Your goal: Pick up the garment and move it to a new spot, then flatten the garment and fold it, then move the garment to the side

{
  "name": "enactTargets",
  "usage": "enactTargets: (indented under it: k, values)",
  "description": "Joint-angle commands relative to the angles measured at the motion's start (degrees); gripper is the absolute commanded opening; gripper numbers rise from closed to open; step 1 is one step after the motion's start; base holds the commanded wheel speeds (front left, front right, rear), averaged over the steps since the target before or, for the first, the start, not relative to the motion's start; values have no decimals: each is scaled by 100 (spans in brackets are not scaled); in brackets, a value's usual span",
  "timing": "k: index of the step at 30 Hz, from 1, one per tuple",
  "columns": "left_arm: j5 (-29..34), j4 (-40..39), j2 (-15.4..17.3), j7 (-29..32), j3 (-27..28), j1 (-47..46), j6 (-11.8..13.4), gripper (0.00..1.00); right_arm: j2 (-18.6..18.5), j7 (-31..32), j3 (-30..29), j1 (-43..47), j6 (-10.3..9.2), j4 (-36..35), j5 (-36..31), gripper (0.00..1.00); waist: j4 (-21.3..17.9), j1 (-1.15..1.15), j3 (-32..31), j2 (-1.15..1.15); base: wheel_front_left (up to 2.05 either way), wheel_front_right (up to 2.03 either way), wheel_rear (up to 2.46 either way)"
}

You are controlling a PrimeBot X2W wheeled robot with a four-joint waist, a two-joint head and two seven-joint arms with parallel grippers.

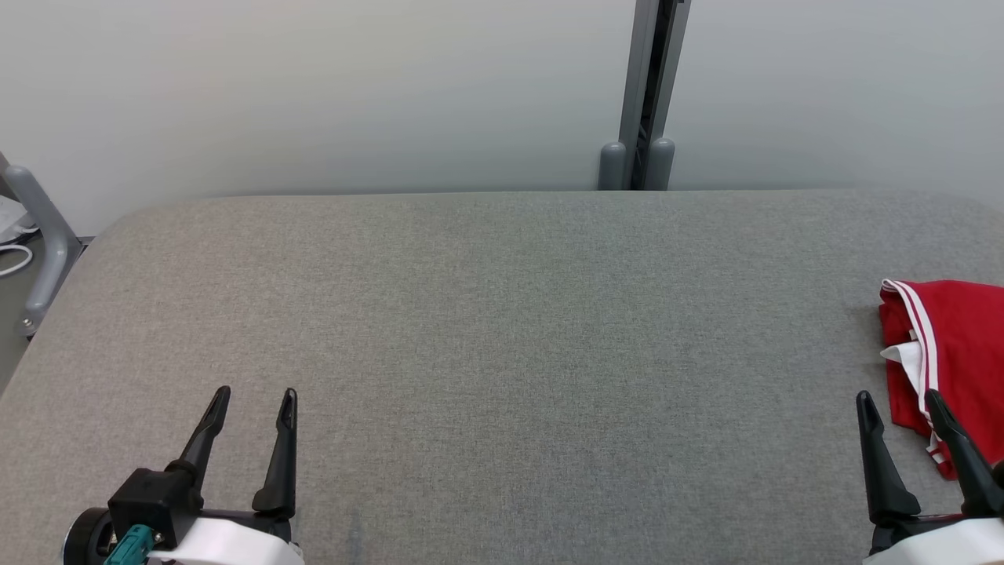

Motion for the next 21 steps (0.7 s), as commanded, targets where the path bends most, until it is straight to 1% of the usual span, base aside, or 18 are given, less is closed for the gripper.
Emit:
enactTargets:
  k: [1,15,16,20,21]
  values:
    - [-14,0,40,16,10,-43,31,100,1,-15,-10,63,-5,-3,-8,100,-1,0,-2,0,0,0,0]
    - [-104,-43,80,13,41,-51,90,100,8,-80,2,31,-5,117,37,100,-56,0,-29,0,0,0,0]
    - [-70,-33,47,27,16,0,70,0,15,-65,4,1,0,121,12,0,-56,0,-33,0,0,0,0]
    - [-74,162,-71,47,-39,111,65,0,88,-64,28,34,0,319,17,0,-57,0,-35,0,0,0,0]
    - [-176,182,-83,85,-4,93,48,0,87,-82,51,29,0,329,129,0,-61,0,-34,0,0,0,0]
